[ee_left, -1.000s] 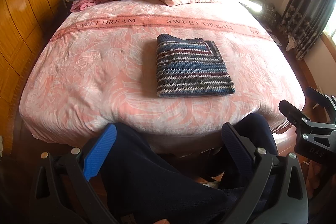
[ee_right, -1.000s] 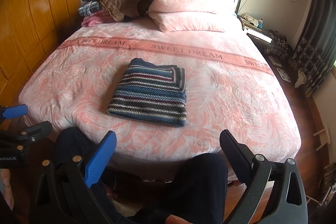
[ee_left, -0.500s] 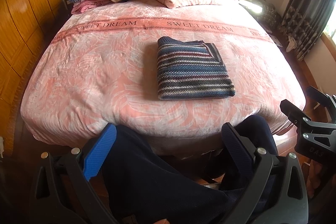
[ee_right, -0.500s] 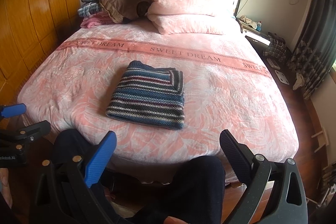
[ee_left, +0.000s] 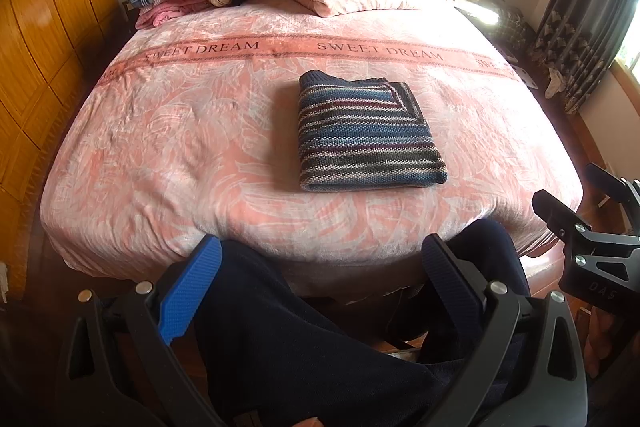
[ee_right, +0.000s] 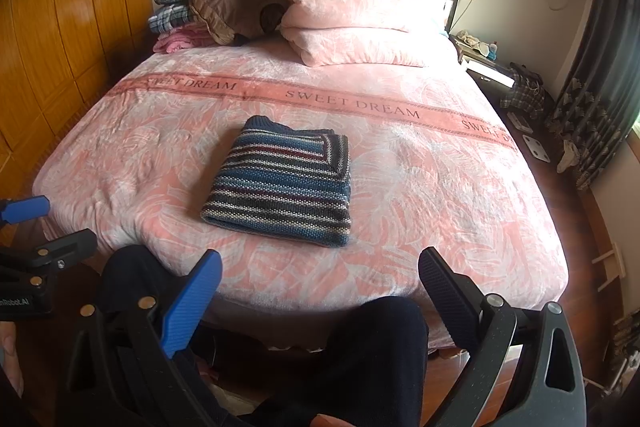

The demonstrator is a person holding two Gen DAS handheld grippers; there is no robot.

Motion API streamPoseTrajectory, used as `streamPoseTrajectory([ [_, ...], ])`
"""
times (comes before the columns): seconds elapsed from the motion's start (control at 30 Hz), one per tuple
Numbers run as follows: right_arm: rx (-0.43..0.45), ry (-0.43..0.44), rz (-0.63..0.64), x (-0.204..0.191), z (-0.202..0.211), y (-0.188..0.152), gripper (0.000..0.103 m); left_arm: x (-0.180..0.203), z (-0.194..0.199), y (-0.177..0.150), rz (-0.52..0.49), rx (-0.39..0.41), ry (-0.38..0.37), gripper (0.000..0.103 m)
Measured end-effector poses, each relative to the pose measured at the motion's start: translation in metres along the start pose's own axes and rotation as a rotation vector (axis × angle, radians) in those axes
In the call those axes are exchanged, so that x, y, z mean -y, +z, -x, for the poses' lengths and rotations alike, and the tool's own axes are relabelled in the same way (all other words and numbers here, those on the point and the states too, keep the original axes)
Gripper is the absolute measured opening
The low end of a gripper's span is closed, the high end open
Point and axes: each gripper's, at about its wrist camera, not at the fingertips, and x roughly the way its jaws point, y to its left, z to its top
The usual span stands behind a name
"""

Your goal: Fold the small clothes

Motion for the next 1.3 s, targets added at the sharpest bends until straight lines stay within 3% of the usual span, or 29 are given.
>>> streamPoseTrajectory([
  [1.3, -0.009, 0.033, 0.008, -0.007, -0.012, -0.003, 0.099, -0.002, -0.003, -0.007, 0.020, -0.004, 0.020, 0.100],
])
